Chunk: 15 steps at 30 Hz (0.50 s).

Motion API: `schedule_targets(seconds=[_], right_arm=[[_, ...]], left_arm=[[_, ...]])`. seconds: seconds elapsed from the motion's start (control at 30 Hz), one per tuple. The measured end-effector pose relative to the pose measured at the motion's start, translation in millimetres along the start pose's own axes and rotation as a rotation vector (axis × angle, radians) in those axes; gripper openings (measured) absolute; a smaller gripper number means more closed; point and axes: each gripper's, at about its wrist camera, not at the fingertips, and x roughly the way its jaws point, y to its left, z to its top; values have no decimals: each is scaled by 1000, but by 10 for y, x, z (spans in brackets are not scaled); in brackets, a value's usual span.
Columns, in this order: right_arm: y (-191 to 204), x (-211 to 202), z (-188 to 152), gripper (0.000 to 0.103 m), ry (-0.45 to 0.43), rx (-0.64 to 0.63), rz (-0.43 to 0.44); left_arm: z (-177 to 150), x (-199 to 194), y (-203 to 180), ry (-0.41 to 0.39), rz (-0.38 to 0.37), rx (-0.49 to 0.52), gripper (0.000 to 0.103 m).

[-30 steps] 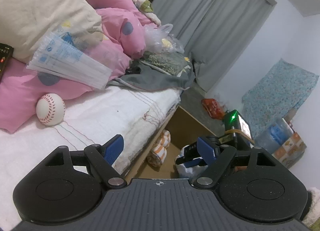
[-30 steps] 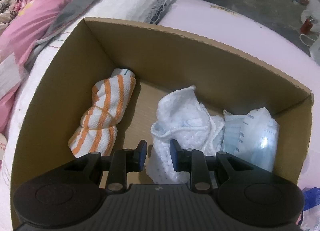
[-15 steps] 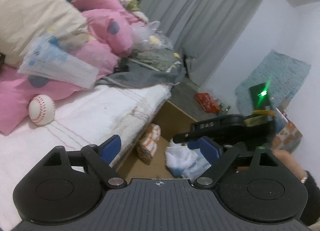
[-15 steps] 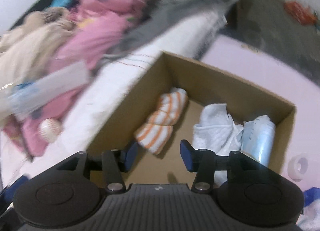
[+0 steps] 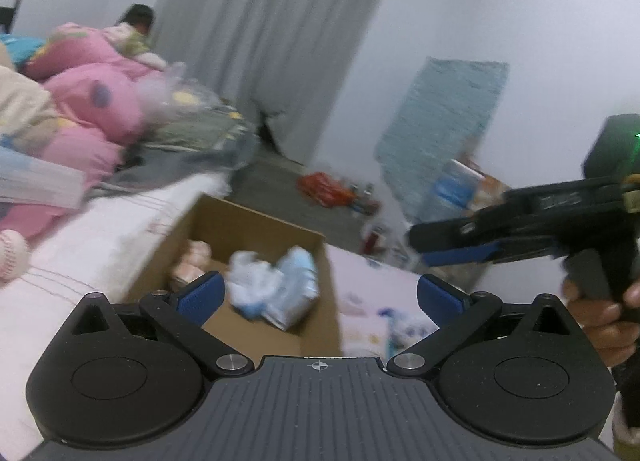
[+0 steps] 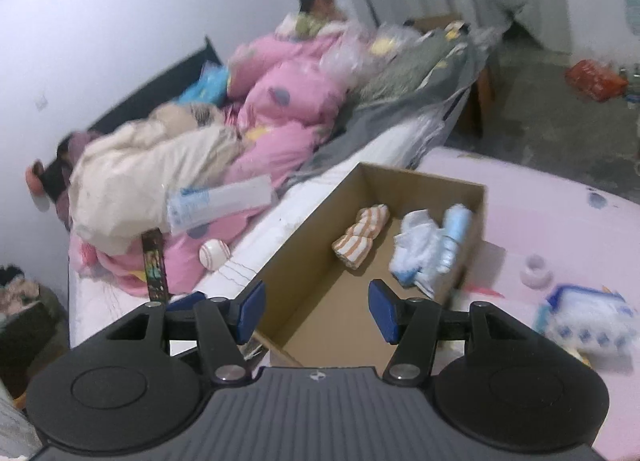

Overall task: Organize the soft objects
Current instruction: 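Move both tools from the box to the cream knotted cotton gloves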

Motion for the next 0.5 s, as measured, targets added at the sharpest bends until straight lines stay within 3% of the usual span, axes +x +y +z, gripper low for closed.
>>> schedule_targets(seconds=[0.27,0.5], right_arm=[[-435,-811,-676,56,-141,137,-86],[-1100,-754,-1163,56,-100,351,-101]], left_arm=[[-280,176,-329,110,-123,67,103],[-581,338,-755,138,-200,207,103]])
